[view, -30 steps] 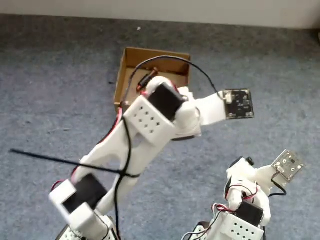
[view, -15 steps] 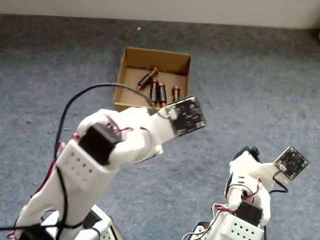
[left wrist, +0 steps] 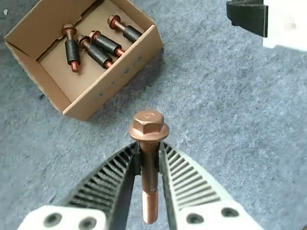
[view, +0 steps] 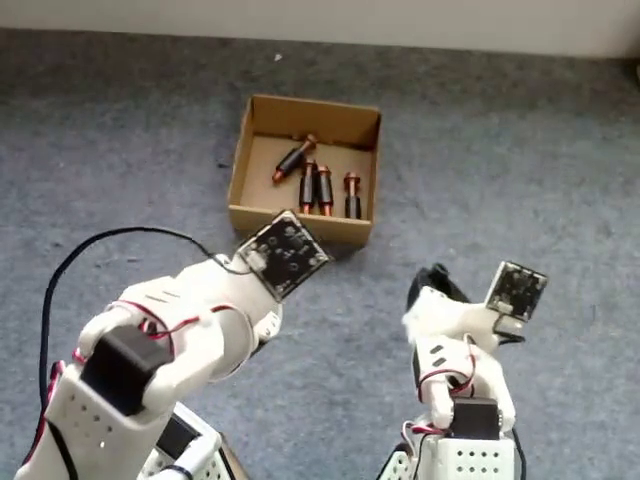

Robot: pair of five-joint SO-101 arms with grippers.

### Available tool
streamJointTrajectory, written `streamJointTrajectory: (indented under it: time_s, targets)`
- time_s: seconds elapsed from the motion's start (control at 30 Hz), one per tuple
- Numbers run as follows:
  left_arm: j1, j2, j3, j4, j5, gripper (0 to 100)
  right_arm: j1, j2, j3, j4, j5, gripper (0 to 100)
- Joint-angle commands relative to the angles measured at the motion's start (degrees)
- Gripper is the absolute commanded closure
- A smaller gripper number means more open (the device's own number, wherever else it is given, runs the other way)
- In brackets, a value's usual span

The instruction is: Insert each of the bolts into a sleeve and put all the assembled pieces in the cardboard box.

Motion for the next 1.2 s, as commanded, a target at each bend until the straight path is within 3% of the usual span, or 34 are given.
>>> streamJointTrajectory:
  time_s: [0.0, 0.23, 0.4, 0.6, 0.9, 1.17]
  targets:
    - [-0.48, -7.78, 5.76, -4.75, 4.31, 99, -4.7, -0.75, 5.67, -5.49, 0.44, 99.5]
    - [-4.44, -22.99, 23.6, -17.41, 5.45, 99, -13.76, -0.75, 5.67, -8.04, 0.44, 99.5]
    - [-10.59, -34.95, 33.89, -27.69, 12.31, 99, -20.79, -0.75, 5.67, -8.13, 0.53, 99.5]
    - [-11.74, -46.02, 39.96, -33.05, 20.48, 99, -30.64, -0.75, 5.67, -9.01, 2.29, 99.5]
    - [-11.74, -45.76, 40.13, -41.76, 32.35, 99, -38.2, -0.75, 6.29, -21.85, 16.7, 99.5]
    - [-11.3, -45.76, 40.22, -49.41, 36.13, 99, -43.47, -0.75, 6.29, -23.78, 18.29, 99.5]
